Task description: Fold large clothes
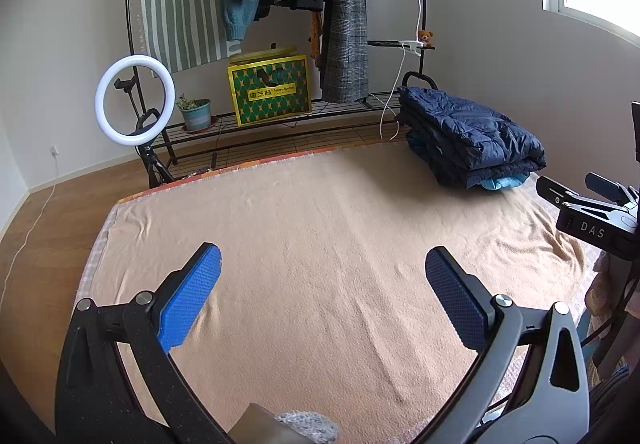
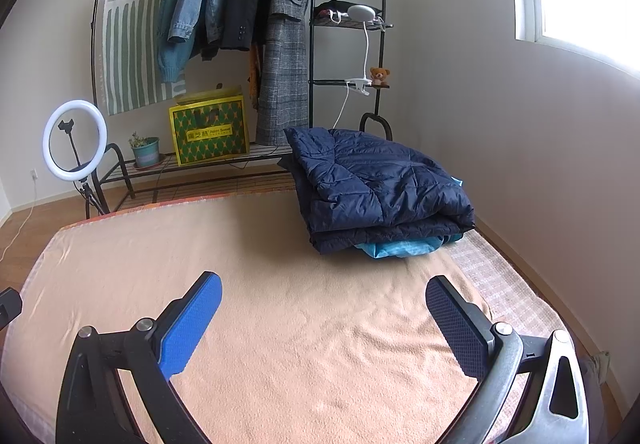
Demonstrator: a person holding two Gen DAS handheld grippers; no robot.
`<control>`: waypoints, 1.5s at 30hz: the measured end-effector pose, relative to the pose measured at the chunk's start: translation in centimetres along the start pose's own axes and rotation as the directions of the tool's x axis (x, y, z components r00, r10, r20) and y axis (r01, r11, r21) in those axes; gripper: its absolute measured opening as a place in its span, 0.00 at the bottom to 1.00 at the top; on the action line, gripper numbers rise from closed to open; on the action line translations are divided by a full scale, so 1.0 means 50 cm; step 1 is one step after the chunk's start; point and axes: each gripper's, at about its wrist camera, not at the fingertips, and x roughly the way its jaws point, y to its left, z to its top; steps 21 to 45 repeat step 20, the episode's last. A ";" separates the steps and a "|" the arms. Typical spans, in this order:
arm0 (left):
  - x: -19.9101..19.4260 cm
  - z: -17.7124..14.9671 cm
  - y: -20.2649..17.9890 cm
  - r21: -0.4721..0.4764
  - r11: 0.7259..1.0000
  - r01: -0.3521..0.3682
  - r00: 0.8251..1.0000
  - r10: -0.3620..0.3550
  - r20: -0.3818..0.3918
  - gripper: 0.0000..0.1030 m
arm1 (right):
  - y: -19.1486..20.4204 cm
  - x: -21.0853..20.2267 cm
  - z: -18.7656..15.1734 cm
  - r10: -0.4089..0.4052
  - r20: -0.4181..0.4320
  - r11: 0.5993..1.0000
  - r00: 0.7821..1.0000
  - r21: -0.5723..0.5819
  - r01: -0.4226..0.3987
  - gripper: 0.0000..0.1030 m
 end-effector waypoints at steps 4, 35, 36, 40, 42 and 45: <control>0.000 0.000 0.000 -0.001 1.000 -0.004 1.000 0.004 0.003 1.00 | 0.001 0.002 -0.003 0.002 -0.004 1.000 1.000 -0.004 -0.002 1.00; -0.001 -0.010 -0.007 0.009 1.000 -0.025 1.000 0.025 0.018 1.00 | 0.003 0.002 -0.004 0.002 -0.007 1.000 1.000 -0.010 -0.002 1.00; -0.001 -0.010 -0.007 0.009 1.000 -0.025 1.000 0.025 0.018 1.00 | 0.003 0.002 -0.004 0.002 -0.007 1.000 1.000 -0.010 -0.002 1.00; -0.001 -0.010 -0.007 0.009 1.000 -0.025 1.000 0.025 0.018 1.00 | 0.003 0.002 -0.004 0.002 -0.007 1.000 1.000 -0.010 -0.002 1.00; -0.001 -0.010 -0.007 0.009 1.000 -0.025 1.000 0.025 0.018 1.00 | 0.003 0.002 -0.004 0.002 -0.007 1.000 1.000 -0.010 -0.002 1.00; -0.001 -0.010 -0.007 0.009 1.000 -0.025 1.000 0.025 0.018 1.00 | 0.003 0.002 -0.004 0.002 -0.007 1.000 1.000 -0.010 -0.002 1.00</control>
